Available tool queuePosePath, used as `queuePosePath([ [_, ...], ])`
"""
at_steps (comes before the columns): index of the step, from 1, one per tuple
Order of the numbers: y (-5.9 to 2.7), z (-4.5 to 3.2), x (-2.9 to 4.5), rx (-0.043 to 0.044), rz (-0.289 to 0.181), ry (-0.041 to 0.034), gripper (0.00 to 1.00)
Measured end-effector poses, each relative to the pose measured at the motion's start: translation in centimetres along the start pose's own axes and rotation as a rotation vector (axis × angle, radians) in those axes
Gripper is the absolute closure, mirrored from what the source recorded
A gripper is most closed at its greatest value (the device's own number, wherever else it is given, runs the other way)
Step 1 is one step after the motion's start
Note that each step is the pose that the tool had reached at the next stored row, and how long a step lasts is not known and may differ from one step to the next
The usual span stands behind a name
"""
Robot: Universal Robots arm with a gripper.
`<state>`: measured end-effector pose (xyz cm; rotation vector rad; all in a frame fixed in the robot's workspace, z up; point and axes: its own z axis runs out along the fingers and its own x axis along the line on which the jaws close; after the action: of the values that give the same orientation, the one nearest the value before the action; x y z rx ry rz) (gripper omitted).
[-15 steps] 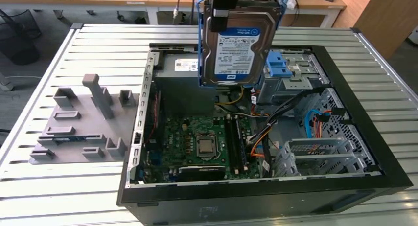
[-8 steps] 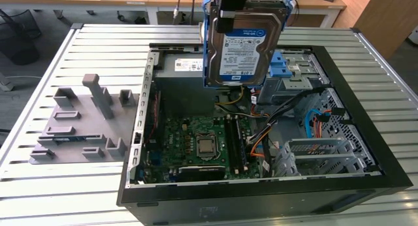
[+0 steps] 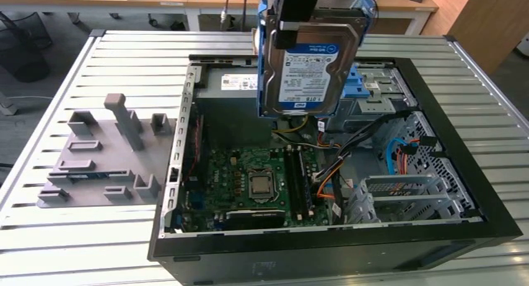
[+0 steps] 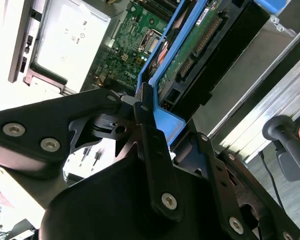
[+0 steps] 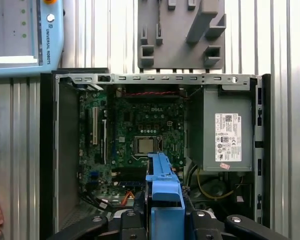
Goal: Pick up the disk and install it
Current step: 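Insert the disk into the insertion slot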
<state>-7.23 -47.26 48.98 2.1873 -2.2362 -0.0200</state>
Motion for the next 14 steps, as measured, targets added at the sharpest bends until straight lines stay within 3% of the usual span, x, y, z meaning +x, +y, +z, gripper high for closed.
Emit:
queuePosePath([
  [8, -0.06, 0.15, 2.7, 0.0, 0.0, 0.0, 0.64],
  [14, -0.14, 0.23, 3.83, 0.0, 0.0, 0.0004, 0.64],
])
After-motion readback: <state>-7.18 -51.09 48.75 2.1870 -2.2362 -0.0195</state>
